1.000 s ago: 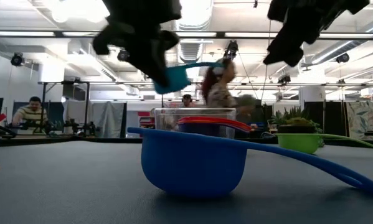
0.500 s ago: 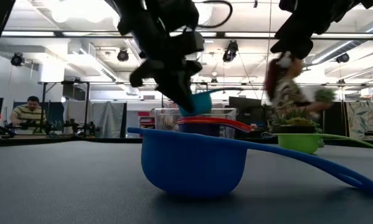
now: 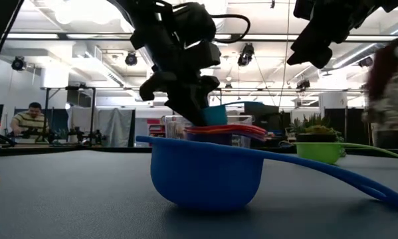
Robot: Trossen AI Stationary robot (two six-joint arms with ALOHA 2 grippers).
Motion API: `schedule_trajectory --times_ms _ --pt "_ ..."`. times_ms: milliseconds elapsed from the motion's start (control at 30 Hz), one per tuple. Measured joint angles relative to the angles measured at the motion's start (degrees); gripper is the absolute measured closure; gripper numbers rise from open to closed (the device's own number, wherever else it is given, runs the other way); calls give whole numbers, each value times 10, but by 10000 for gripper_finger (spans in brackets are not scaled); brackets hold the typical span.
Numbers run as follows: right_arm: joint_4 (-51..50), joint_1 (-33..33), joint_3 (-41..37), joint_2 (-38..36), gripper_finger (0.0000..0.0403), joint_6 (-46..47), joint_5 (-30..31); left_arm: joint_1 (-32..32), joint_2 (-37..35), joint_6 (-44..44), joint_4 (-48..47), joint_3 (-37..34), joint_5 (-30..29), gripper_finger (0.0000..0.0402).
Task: Nest measuring cups in basket
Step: Stack the blue measuring cup on top of the orange measuring cup
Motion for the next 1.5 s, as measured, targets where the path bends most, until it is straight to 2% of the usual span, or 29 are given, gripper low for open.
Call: schedule_trajectory --times_ms 200,367,567,767,867,1000,1133,1233,1400,1500 --pt "4 -1 0 5 223 -1 13 -1 -18 -10 -13 -2 6 243" --pt "4 -1 0 21 223 -1 22 -1 -28 -17 -15 -2 6 209" --pt "30 -2 2 52 220 -7 22 -1 -63 -61 -44 -2 4 198" --pt "98 -2 5 103 218 -23 22 -1 -135 -108 -51 -18 10 204" --pt "109 -2 17 134 218 -25 22 -1 -183 -133 7 -75 19 212" --pt "107 -2 39 180 218 -39 22 -1 -240 -174 176 -188 21 224" --pt "117 -2 64 205 218 -55 23 -1 -253 -227 384 -282 21 236" --pt "150 -2 66 201 219 -57 21 -1 -242 -263 477 -325 12 247" --pt "154 -2 62 174 227 -57 23 -4 -201 -306 507 -349 -37 268" --pt "154 -2 60 164 233 -57 26 -7 -169 -316 520 -347 -45 282"
